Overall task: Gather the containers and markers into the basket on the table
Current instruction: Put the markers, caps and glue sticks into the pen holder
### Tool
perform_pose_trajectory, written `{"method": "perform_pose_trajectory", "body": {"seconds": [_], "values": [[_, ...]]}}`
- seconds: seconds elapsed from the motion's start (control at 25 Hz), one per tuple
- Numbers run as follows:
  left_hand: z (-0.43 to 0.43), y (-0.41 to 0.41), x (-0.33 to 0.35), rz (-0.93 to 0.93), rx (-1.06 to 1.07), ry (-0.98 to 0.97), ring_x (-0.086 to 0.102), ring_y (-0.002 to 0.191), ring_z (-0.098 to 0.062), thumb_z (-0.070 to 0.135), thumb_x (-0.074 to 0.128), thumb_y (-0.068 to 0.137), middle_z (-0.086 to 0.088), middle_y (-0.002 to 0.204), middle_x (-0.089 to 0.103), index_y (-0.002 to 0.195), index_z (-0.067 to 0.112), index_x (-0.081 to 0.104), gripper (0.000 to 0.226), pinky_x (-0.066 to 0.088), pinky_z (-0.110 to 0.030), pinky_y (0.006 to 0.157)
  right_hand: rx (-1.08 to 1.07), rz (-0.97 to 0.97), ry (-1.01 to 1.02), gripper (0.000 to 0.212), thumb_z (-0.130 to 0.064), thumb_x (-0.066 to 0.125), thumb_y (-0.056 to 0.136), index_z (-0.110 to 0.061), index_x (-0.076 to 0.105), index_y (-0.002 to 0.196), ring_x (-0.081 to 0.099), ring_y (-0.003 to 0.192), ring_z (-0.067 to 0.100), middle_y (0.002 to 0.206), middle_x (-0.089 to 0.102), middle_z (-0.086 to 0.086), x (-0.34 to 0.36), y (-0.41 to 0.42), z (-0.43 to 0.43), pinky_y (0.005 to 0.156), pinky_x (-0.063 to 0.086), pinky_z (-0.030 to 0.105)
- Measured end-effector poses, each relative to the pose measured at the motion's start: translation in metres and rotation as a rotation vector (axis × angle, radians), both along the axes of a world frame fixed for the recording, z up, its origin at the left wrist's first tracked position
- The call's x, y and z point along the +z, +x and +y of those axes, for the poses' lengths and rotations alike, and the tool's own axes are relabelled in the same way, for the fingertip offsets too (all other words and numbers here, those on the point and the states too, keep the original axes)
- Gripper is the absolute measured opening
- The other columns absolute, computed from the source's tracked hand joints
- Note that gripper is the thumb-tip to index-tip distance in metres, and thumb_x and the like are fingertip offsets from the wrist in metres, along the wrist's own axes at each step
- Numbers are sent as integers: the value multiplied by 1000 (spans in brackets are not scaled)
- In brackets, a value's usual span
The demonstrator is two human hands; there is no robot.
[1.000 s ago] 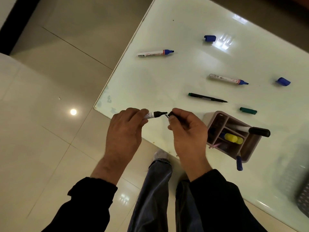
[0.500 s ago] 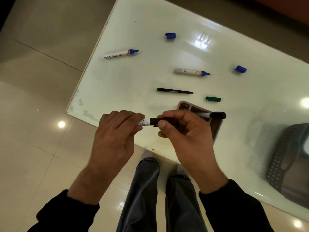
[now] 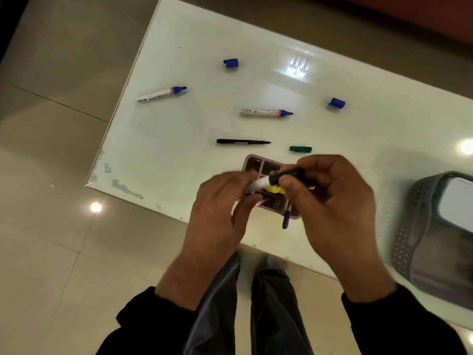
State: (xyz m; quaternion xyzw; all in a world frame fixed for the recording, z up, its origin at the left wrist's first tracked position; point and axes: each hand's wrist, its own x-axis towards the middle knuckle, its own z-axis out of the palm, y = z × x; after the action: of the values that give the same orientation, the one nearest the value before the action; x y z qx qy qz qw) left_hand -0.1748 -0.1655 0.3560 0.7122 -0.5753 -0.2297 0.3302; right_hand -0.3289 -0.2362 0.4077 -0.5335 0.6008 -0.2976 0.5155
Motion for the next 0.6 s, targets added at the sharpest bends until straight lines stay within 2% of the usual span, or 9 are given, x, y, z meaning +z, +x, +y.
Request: {"method": "perform_pose_trajectory", "body": {"seconds": [0.12, 0.2, 0.32, 0.48, 0.6], "values": [[-9, 14, -10, 19, 93, -48, 56, 121, -24, 30, 62, 97, -9, 129, 61, 132, 5, 56, 44, 47, -42, 101, 83, 180, -253, 21, -20, 74, 88, -29, 61, 102, 69, 89, -2, 93, 72, -20, 6, -3, -22, 72, 53, 11], [-6, 33, -22, -3, 171, -68, 56, 119, -25, 23, 60, 98, -10, 128, 59, 131, 4, 54, 39, 47, -41, 100, 160, 275, -322, 18, -21, 71, 90, -28, 61, 103, 68, 88, 3, 92, 70, -16, -4, 5, -33, 76, 56, 20], [7, 55, -43, -47, 202, 16, 56, 117, -25, 20, 58, 97, -9, 126, 59, 130, 6, 54, 36, 46, -44, 100, 330, 409, -274, 18, -17, 68, 92, -16, 61, 108, 65, 86, 18, 95, 70, -2, -31, 26, -45, 80, 56, 40], [13, 73, -67, -102, 150, 124, 55, 118, -27, 20, 55, 95, -9, 128, 58, 131, 7, 55, 38, 46, -49, 100, 518, 565, -132, 20, -20, 60, 96, -20, 54, 114, 61, 93, 23, 102, 65, 1, -58, 51, -59, 82, 54, 43], [4, 87, -76, -132, 138, 152, 55, 116, -29, 13, 60, 94, -10, 127, 59, 129, 6, 57, 36, 46, -49, 98, 567, 631, -157, 22, -22, 62, 94, -20, 53, 115, 60, 96, 23, 101, 64, 0, -62, 63, -63, 82, 53, 42]]}}
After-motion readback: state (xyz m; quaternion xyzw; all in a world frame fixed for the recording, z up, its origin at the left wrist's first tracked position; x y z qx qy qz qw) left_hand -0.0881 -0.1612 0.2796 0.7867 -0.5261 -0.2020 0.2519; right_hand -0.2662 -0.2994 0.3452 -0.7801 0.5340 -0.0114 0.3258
